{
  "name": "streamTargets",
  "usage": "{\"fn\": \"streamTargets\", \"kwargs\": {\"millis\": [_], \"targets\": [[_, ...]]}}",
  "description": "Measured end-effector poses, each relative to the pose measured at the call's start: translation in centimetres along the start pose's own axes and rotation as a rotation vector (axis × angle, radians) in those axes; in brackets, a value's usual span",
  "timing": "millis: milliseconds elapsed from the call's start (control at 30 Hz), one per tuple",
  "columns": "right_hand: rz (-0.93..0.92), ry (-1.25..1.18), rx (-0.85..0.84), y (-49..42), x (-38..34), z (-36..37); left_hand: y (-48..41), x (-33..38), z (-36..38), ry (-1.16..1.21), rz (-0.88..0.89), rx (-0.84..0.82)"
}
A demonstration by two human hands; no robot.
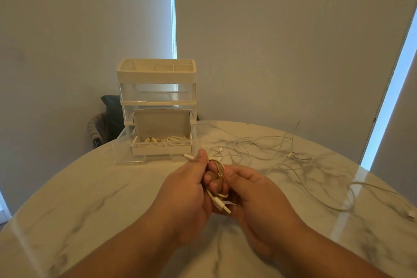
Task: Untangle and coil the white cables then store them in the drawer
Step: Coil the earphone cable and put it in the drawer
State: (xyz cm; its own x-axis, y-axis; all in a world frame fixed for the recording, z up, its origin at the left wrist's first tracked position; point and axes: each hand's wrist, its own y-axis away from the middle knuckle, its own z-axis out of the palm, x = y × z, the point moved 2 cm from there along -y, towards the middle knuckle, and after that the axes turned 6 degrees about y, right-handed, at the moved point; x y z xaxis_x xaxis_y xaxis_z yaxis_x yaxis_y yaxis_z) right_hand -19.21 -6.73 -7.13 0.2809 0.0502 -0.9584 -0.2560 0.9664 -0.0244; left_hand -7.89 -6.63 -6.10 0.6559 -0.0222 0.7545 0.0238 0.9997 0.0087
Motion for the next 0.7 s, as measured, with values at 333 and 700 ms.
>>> {"fn": "streamTargets", "kwargs": {"millis": [333, 700], "targets": [[-0.112, 0.179, 0.072, -0.3, 0.2, -0.3, -0.4, -0.2, -0.5, -0.205, 0.104, 0.182], [-0.261, 0.608, 0.115, 0.0, -0.6, -0.5, -0.1, 1.0, -1.2, -0.773, 0.295, 0.158]]}}
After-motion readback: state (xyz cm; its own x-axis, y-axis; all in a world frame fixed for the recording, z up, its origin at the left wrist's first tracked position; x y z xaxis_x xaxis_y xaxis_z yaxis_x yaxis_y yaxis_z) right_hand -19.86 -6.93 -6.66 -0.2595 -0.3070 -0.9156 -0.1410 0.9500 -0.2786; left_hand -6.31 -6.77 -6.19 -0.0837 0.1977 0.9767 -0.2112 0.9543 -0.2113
